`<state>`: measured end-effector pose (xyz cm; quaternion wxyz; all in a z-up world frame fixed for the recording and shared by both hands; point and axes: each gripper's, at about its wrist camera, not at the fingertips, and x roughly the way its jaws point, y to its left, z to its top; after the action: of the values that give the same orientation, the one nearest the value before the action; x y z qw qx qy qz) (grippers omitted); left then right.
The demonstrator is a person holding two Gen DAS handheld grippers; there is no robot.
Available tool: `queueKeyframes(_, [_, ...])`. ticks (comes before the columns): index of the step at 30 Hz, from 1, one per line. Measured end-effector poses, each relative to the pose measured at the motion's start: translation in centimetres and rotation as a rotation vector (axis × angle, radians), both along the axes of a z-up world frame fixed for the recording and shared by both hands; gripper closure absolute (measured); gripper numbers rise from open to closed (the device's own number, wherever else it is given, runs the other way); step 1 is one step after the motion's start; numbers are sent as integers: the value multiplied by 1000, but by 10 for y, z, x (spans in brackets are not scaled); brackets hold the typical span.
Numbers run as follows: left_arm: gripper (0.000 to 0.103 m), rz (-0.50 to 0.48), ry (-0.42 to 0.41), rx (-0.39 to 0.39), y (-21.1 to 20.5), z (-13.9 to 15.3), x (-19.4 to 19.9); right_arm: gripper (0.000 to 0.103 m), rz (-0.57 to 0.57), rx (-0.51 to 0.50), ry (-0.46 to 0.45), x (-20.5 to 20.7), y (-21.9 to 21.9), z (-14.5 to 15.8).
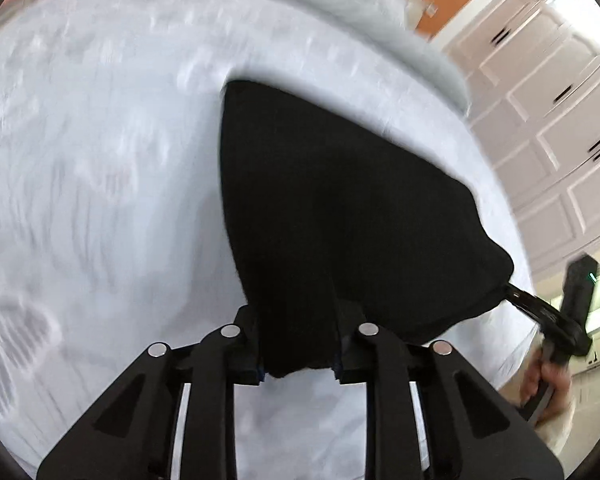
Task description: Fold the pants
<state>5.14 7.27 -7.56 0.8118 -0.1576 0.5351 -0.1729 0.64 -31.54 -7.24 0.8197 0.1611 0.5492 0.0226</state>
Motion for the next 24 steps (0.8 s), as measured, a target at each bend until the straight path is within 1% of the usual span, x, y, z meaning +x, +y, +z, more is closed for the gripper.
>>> queueKeyframes(1, [74,6,33,18,-1,-9,0,80,-7,29,-6,0,-3,-2])
queueKeyframes(2, [70,18,28,26,-2,-7,1,80,-14,57,-42,-3,-6,6])
queueKeyframes(3, [69,25,-6,35,-1,3,1,80,-27,54,-97,-7,-9,18])
queueKeyframes(4, [68,34,-37,41,-1,10,0,78,-81,-4,-180,-15,-14,36])
queueKeyframes(5, [63,58,-91,52,1,24,-4,69,-105,-23,-233,-20,-16,46])
queueKeyframes(6, [51,82,-138,76,3,35,-9,67,-111,-7,-272,-22,-17,54])
queueKeyframes(7, [41,107,-191,102,4,46,-13,61,-106,50,-301,-21,-18,59])
queueKeyframes(8, [24,133,-256,137,3,59,-18,53,-75,114,-306,-14,-14,60])
queueKeyframes(9, [16,149,-304,165,1,70,-23,49,-52,126,-298,-8,-9,59])
queueKeyframes(11, [10,162,-389,191,-8,87,-32,48,17,111,-247,14,14,51])
queueKeyframes(12, [8,159,-410,197,-9,91,-33,48,40,107,-226,21,20,46])
queueKeyframes(13, [7,155,-416,204,-11,94,-32,48,69,110,-185,33,30,36])
queueKeyframes(15, [7,134,-391,227,-22,94,-23,48,102,127,-99,50,48,18])
queueKeyframes(16, [7,123,-380,225,-24,89,-26,48,103,130,-78,53,52,12])
queueKeyframes(18, [7,107,-342,219,-37,84,-10,36,97,129,-64,58,59,5])
queueKeyframes(19, [7,102,-324,220,-43,80,-4,36,102,124,-78,60,65,4])
queueKeyframes(20, [7,89,-313,231,-47,75,5,36,113,113,-85,61,71,6])
queueKeyframes(22, [7,78,-302,268,-56,67,10,50,126,83,-117,59,81,9])
queueKeyframes(24, [7,79,-308,327,-61,58,9,80,139,60,-139,60,87,14])
